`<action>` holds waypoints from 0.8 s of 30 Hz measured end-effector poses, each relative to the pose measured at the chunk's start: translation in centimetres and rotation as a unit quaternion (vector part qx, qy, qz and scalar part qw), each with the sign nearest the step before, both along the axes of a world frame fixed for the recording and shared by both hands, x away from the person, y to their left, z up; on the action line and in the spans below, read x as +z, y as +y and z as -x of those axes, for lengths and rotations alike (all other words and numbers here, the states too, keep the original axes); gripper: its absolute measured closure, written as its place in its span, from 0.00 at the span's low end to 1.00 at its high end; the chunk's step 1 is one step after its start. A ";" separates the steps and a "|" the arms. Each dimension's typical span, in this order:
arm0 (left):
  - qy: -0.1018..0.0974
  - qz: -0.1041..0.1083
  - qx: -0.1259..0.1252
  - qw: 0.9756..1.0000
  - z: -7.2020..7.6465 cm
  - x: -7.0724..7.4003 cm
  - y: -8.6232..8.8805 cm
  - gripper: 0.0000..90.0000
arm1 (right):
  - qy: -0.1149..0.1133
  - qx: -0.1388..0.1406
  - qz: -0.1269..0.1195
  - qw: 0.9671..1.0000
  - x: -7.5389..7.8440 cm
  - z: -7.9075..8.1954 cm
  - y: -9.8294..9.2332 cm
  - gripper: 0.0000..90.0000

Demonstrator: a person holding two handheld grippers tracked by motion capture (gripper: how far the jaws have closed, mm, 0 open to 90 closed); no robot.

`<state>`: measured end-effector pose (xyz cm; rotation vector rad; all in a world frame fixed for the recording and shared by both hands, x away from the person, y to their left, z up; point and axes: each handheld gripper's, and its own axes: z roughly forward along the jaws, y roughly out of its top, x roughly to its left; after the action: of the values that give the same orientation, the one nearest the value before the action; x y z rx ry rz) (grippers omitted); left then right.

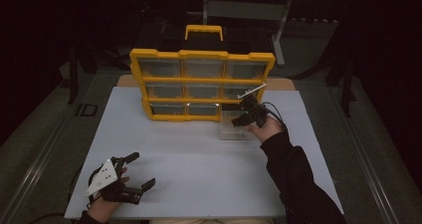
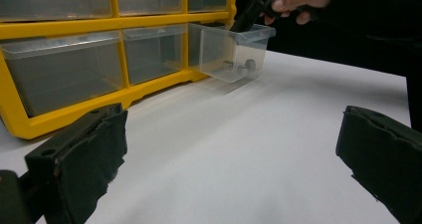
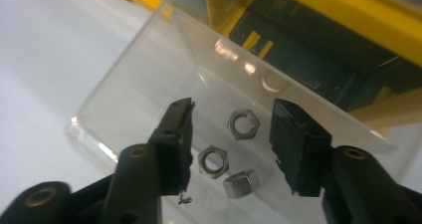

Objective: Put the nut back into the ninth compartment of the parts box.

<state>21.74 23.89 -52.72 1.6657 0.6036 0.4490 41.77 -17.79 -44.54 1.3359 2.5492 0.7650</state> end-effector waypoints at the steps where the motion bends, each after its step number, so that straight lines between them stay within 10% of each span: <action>1: 0.001 0.001 0.000 1.000 0.0 0.0 0.0 0.00 | -0.004 0.001 -0.003 1.000 0.3 0.1 -0.2 0.52; 17: 0.001 -0.001 -0.001 1.000 0.0 0.0 -0.1 0.00 | -0.039 0.009 -0.026 0.999 3.1 1.9 -0.9 0.12; 24: 0.001 -0.001 0.000 1.000 0.0 0.0 -0.1 0.00 | -0.069 0.023 -0.043 0.996 3.9 3.0 -1.5 0.11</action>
<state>21.74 23.79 -52.73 1.6685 0.6041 0.4474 38.82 -19.30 -40.68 1.2048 2.4723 0.9513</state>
